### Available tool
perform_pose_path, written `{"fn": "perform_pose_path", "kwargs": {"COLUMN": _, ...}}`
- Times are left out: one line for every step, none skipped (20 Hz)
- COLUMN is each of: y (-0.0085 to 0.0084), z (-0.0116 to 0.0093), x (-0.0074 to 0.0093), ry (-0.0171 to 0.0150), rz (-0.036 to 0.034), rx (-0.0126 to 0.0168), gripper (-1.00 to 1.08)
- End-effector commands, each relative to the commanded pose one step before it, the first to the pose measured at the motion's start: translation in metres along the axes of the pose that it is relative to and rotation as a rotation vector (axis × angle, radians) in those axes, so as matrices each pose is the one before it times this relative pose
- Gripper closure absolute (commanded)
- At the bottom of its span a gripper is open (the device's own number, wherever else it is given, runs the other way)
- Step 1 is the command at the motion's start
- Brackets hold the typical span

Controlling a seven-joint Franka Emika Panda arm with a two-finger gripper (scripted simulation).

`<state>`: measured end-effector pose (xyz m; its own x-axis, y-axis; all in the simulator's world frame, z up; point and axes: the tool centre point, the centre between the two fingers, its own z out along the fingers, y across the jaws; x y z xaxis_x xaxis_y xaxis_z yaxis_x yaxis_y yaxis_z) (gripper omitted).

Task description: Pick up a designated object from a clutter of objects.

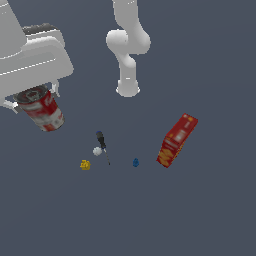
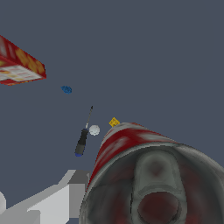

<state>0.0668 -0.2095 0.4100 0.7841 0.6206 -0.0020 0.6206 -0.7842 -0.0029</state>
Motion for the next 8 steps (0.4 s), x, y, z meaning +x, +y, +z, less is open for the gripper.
{"fn": "perform_pose_path", "kwargs": {"y": 0.00299, "z": -0.00787, "x": -0.00079, "ry": 0.00198, "rz": -0.00048, "rx": -0.00297, "gripper": 1.08}}
{"fn": "perform_pose_path", "kwargs": {"y": 0.00077, "z": -0.00141, "x": -0.00022, "ry": 0.00000, "rz": 0.00000, "rx": 0.00000, "gripper": 1.08}}
{"fn": "perform_pose_path", "kwargs": {"y": 0.00062, "z": -0.00109, "x": -0.00015, "ry": 0.00000, "rz": 0.00000, "rx": 0.00000, "gripper": 1.08}}
{"fn": "perform_pose_path", "kwargs": {"y": 0.00047, "z": -0.00077, "x": -0.00007, "ry": 0.00000, "rz": 0.00000, "rx": 0.00000, "gripper": 1.08}}
{"fn": "perform_pose_path", "kwargs": {"y": 0.00032, "z": -0.00045, "x": 0.00001, "ry": 0.00000, "rz": 0.00000, "rx": 0.00000, "gripper": 1.08}}
{"fn": "perform_pose_path", "kwargs": {"y": 0.00017, "z": -0.00014, "x": 0.00008, "ry": 0.00000, "rz": 0.00000, "rx": 0.00000, "gripper": 1.08}}
{"fn": "perform_pose_path", "kwargs": {"y": 0.00002, "z": 0.00017, "x": 0.00016, "ry": 0.00000, "rz": 0.00000, "rx": 0.00000, "gripper": 1.08}}
{"fn": "perform_pose_path", "kwargs": {"y": -0.00005, "z": 0.00021, "x": 0.00011, "ry": 0.00000, "rz": 0.00000, "rx": 0.00000, "gripper": 1.08}}
